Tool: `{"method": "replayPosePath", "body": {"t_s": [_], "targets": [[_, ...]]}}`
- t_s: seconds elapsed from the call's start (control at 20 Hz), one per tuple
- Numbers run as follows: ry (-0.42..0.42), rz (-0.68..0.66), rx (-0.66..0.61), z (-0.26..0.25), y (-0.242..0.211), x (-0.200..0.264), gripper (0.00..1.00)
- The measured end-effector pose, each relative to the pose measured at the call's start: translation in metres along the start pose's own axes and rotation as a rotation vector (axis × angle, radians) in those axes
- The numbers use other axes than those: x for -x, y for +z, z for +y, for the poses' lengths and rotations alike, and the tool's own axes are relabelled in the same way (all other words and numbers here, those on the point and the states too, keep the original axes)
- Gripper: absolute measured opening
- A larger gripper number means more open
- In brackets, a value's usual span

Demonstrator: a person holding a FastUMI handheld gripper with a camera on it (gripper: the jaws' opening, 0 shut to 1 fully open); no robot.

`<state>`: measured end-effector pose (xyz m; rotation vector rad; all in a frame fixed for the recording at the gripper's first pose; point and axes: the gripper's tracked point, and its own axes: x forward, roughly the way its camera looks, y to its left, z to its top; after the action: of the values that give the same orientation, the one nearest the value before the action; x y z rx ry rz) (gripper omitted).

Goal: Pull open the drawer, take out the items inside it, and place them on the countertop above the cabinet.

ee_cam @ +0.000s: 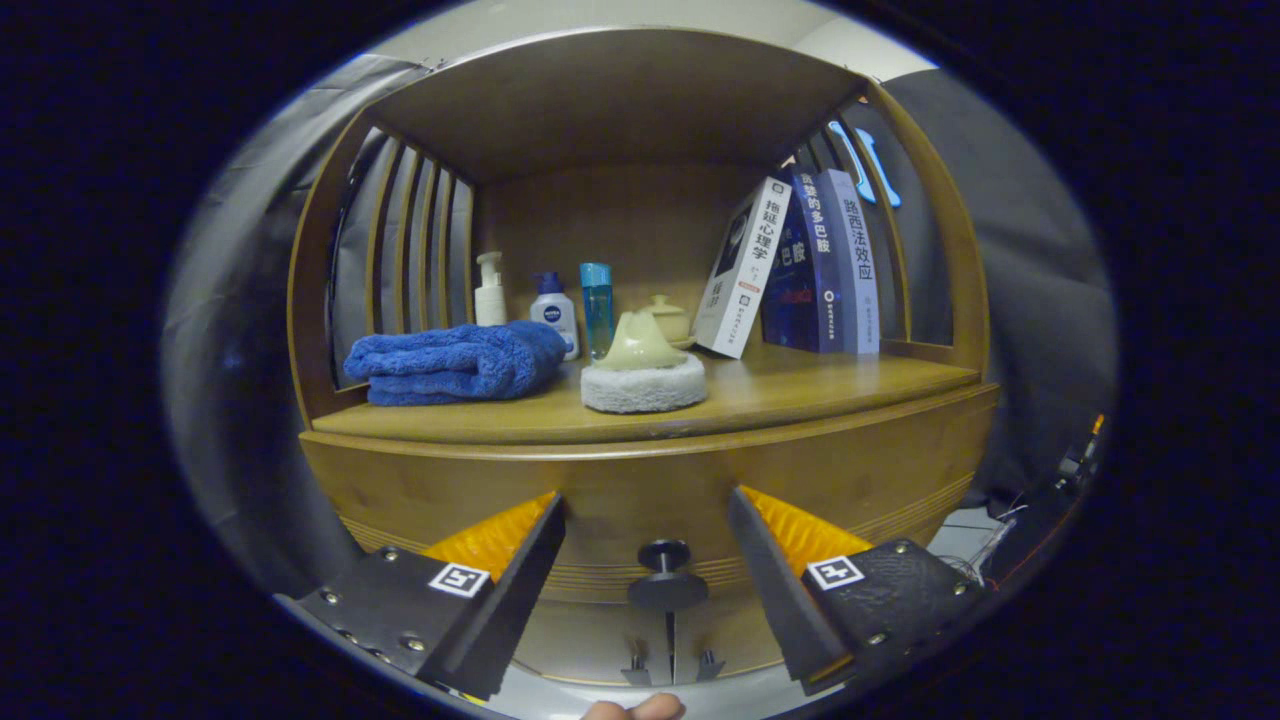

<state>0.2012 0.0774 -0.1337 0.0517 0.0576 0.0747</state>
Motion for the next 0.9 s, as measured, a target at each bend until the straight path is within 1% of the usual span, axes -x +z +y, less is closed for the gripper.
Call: {"method": "replayPosePath", "body": {"t_s": [0.45, 0.7, 0.9], "targets": [[0.008, -0.029, -0.023, -0.0001, -0.0010, -0.0014, 1.00], [0.008, -0.020, -0.016, 0.0003, -0.0010, -0.0014, 1.00], [0.019, -0.019, -0.036, 0.0029, 0.0028, 0.0019, 0.99]]}}
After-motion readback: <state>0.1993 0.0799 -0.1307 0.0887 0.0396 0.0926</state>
